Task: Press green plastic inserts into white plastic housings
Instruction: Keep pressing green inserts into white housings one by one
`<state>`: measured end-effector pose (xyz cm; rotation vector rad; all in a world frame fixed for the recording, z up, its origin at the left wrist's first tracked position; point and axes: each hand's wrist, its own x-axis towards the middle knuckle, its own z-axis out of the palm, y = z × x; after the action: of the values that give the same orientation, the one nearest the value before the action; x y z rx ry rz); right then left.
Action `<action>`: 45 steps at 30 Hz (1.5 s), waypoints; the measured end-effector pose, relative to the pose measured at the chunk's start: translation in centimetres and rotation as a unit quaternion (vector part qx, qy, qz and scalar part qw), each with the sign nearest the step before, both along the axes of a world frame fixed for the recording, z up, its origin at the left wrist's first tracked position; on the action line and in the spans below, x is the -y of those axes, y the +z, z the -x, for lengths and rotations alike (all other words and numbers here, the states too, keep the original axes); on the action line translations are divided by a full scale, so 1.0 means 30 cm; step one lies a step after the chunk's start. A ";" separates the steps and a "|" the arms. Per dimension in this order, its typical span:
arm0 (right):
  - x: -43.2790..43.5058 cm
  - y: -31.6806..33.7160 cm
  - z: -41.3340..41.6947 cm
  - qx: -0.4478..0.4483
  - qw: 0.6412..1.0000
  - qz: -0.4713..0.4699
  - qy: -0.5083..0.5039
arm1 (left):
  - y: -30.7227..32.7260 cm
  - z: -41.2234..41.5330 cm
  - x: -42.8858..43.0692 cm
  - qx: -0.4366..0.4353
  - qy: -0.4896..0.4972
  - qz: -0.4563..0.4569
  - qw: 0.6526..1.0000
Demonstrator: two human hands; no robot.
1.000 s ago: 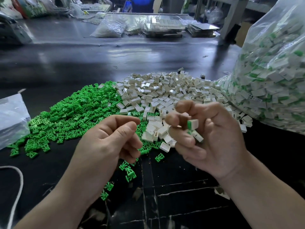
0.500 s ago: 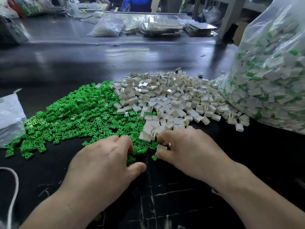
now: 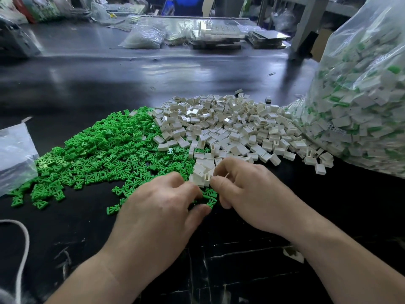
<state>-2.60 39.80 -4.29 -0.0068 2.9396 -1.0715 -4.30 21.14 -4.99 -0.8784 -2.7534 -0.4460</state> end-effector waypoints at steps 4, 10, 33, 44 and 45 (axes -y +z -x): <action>-0.001 0.008 0.001 0.070 0.955 0.286 -0.022 | -0.033 0.003 -0.043 -0.031 -0.013 0.016 0.999; -0.026 0.005 0.016 0.118 0.842 0.525 -0.025 | -0.042 0.012 -0.055 -0.039 -0.029 0.005 0.999; 0.005 0.022 -0.008 0.119 0.864 0.489 0.025 | 0.022 0.013 -0.007 0.304 0.010 -0.540 0.785; 0.034 0.011 -0.018 0.055 0.881 0.468 0.041 | 0.011 0.030 -0.009 0.419 -0.005 -0.619 0.664; 0.034 0.011 -0.019 0.049 0.884 0.463 0.040 | 0.009 0.029 -0.008 0.416 -0.008 -0.618 0.667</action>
<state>-2.04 38.78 -3.95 -0.0780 2.0265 -2.2277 -5.16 21.38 -4.71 -0.2617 -1.9722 -2.7701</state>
